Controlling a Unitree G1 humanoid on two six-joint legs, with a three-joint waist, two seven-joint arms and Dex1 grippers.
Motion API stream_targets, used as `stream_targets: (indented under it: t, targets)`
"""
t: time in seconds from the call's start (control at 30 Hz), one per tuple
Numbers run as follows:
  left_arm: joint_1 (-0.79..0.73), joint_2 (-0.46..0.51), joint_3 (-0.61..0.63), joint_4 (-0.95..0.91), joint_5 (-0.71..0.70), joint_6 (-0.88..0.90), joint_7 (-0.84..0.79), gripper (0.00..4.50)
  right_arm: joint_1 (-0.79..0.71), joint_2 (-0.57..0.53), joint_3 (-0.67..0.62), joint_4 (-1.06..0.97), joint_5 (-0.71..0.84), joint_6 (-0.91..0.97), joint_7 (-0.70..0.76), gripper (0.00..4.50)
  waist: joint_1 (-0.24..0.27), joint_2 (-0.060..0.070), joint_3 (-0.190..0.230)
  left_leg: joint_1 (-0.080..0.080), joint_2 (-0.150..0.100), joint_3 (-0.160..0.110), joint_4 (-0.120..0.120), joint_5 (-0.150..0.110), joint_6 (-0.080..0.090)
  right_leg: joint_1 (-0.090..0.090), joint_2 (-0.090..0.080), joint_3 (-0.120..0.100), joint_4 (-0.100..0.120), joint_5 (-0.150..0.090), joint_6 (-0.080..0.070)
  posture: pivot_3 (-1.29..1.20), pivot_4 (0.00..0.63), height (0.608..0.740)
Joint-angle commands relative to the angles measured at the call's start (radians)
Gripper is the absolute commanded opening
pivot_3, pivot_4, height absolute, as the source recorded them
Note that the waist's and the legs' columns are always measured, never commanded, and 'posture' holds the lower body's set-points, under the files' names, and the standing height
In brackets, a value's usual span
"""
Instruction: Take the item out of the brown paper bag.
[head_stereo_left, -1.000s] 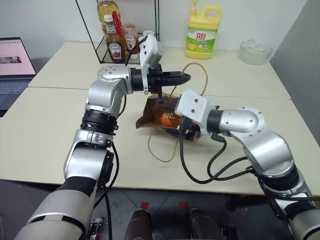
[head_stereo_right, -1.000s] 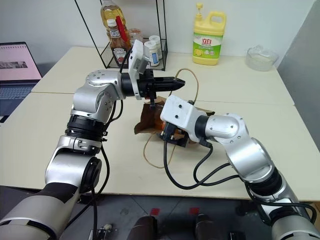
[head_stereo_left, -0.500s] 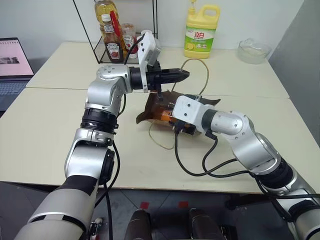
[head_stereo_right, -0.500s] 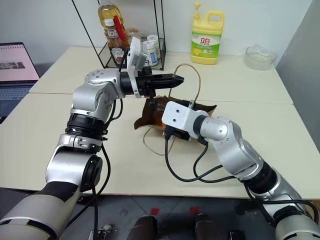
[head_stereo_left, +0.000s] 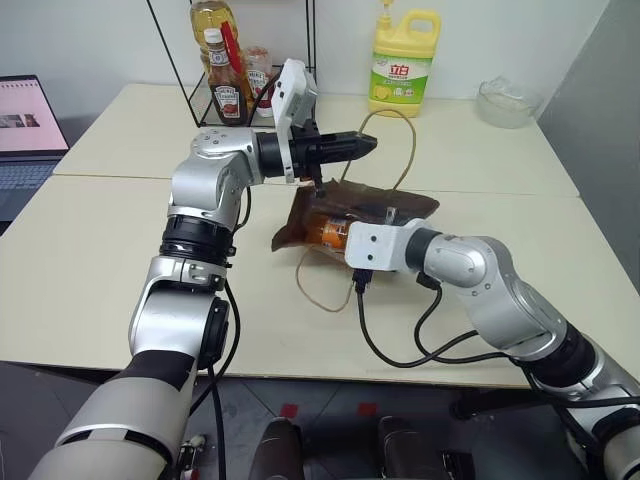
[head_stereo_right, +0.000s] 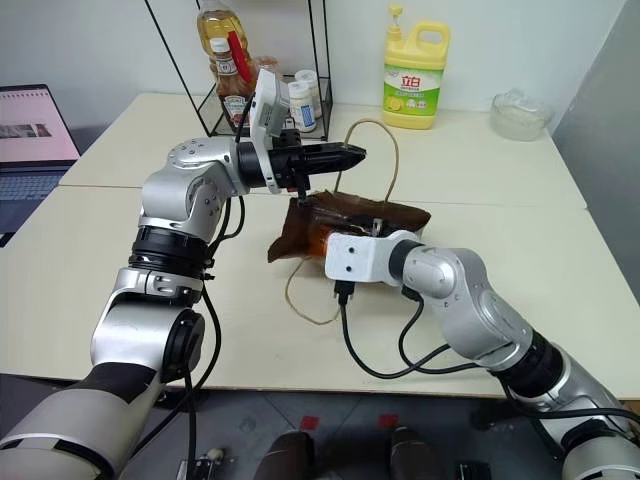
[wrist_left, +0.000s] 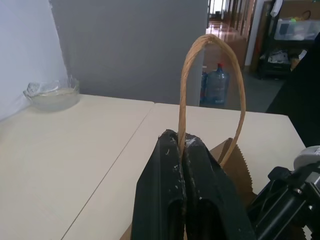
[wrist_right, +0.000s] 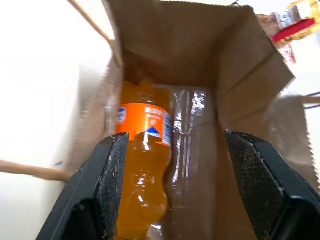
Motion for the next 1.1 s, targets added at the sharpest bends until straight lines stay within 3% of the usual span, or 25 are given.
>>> stream_targets:
  t: [0.03,0.5,0.93,1.03,1.1]
  targets:
    - [-0.030,-0.002,0.015,-0.052,-0.031,0.002,-0.012,0.00,-0.060,0.013,-0.004,0.029,-0.036,-0.002,0.040,3.21,0.000,0.000,0.000,0.000,0.000,0.000,0.000,0.000,0.000,0.000,0.000,0.000,0.000,0.000,0.000,0.00,0.150,0.740]
    - [-0.008,-0.003,0.009,-0.098,-0.044,0.022,-0.031,0.00,-0.188,0.065,0.051,0.235,-0.063,0.062,0.252,3.21,0.000,0.000,0.000,0.000,0.000,0.000,0.000,0.001,-0.001,0.000,0.000,0.000,0.000,0.000,0.000,0.00,0.150,0.740]
    - [0.024,-0.005,0.015,-0.170,-0.062,0.063,-0.020,0.00,-0.185,0.106,0.142,0.343,-0.189,0.030,0.273,3.21,-0.001,0.000,0.000,0.000,0.000,0.000,0.000,0.001,-0.001,0.000,0.000,-0.001,0.000,0.000,0.000,0.00,0.150,0.740]
    - [0.034,-0.001,0.016,-0.184,-0.067,0.072,-0.015,0.00,-0.168,0.113,0.136,0.330,-0.206,0.037,0.277,3.80,-0.002,0.000,0.000,0.000,0.000,0.000,0.000,0.001,-0.001,0.000,0.000,-0.001,0.000,0.000,0.000,0.00,0.150,0.740]
    - [0.041,0.000,0.016,-0.194,-0.071,0.078,-0.009,0.00,-0.156,0.116,0.138,0.326,-0.217,0.041,0.277,4.47,-0.002,0.000,0.000,0.000,0.000,0.000,0.000,0.001,-0.001,0.000,0.000,-0.001,0.000,0.000,0.000,0.00,0.150,0.740]
